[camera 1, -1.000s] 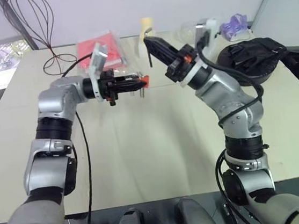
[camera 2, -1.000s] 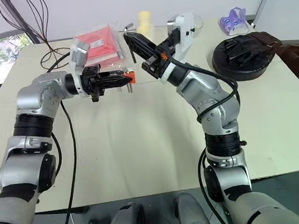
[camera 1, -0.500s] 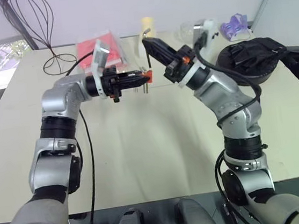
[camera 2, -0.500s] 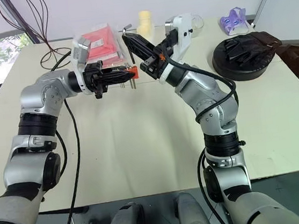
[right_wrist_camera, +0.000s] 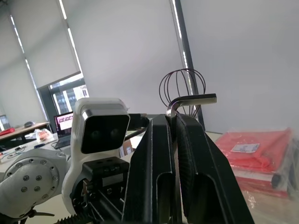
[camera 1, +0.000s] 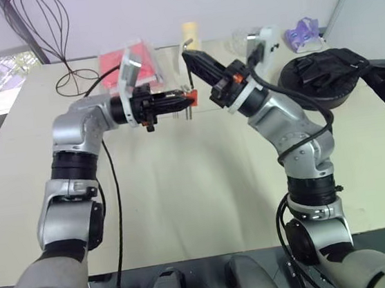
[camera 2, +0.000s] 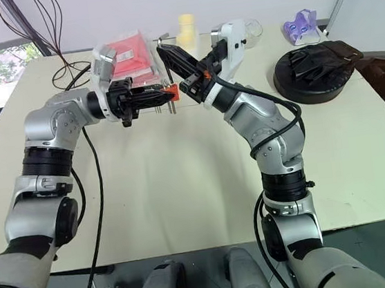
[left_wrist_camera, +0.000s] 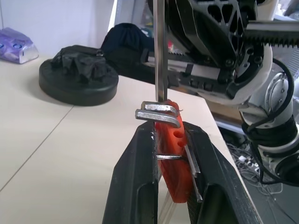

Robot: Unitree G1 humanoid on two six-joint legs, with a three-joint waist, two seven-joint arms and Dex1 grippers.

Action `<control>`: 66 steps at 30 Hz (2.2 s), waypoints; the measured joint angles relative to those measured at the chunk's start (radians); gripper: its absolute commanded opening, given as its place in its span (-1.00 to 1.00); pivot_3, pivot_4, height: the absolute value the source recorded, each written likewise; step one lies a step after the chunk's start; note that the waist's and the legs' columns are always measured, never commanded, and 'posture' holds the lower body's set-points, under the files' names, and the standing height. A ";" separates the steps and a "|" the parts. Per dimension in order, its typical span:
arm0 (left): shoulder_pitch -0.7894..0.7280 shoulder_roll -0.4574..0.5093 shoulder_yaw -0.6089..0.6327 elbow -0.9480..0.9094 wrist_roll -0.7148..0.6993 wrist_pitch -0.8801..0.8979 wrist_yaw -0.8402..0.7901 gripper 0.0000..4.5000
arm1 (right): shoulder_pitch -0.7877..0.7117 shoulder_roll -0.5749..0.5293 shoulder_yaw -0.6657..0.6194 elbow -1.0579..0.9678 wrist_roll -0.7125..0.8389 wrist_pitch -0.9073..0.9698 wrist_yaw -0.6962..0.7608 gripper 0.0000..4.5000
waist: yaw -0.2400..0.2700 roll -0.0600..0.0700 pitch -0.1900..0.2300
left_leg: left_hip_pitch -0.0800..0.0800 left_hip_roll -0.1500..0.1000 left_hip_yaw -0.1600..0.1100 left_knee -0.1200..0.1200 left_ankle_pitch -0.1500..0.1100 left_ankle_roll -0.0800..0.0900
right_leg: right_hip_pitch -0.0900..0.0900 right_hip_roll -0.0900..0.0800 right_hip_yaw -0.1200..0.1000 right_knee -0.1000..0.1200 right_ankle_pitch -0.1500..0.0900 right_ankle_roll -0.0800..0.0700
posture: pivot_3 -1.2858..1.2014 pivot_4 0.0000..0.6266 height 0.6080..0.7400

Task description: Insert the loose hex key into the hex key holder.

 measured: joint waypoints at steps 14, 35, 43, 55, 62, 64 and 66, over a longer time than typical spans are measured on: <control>-0.019 -0.005 0.006 0.018 0.004 -0.025 0.027 -0.91 | 0.004 0.002 0.008 0.005 -0.002 -0.020 0.002 -0.99 | 0.000 0.000 0.000 | 0.000 0.000 0.000 0.000 0.000 0.000 | 0.000 0.000 0.000 0.000 0.000 0.000 | 0.03 -0.52 1.00; 0.059 -0.002 0.012 -0.082 -0.019 0.032 0.026 -0.91 | 0.005 0.001 0.000 0.066 -0.031 -0.093 -0.012 -0.99 | -0.001 0.000 0.000 | 0.000 0.000 0.000 0.000 0.002 -0.003 | 0.000 0.000 0.000 0.001 0.000 0.000 | 0.03 -0.52 1.00; 0.070 -0.037 -0.004 -0.078 -0.012 0.017 0.058 -0.91 | -0.010 0.022 -0.001 0.066 -0.021 -0.094 -0.019 -0.99 | 0.001 0.000 0.000 | 0.000 0.000 0.000 0.000 0.002 -0.003 | 0.000 0.000 0.000 0.001 0.000 0.000 | 0.03 -0.52 1.00; -0.001 -0.086 0.044 -0.029 -0.060 0.037 0.109 -0.91 | -0.004 0.036 0.003 0.055 -0.019 -0.092 -0.024 -0.99 | -0.001 0.000 0.000 | 0.000 0.000 0.000 0.000 0.002 -0.003 | 0.000 0.000 0.000 0.001 0.000 0.000 | 0.03 -0.52 1.00; 0.000 -0.080 0.043 -0.028 -0.056 0.035 0.106 -0.91 | -0.004 0.036 0.002 0.054 -0.019 -0.092 -0.029 -0.99 | 0.000 0.000 0.000 | 0.000 0.000 0.000 0.000 0.002 -0.003 | 0.000 0.000 0.000 0.001 0.000 0.000 | 0.03 -0.52 1.00; 0.003 -0.077 0.042 -0.028 -0.054 0.030 0.104 -0.91 | -0.004 0.036 0.002 0.054 -0.019 -0.092 -0.029 -0.99 | 0.000 0.000 0.000 | 0.000 0.000 0.000 0.000 0.002 -0.003 | 0.000 0.000 0.000 0.001 0.000 0.000 | 0.03 -0.52 1.00; 0.008 -0.073 0.042 -0.028 -0.053 0.021 0.103 -0.91 | -0.004 0.036 0.002 0.054 -0.019 -0.092 -0.029 -0.99 | 0.000 0.000 0.000 | 0.000 0.000 0.000 0.000 0.002 -0.003 | 0.000 0.000 0.000 0.001 0.000 0.000 | 0.03 -0.52 1.00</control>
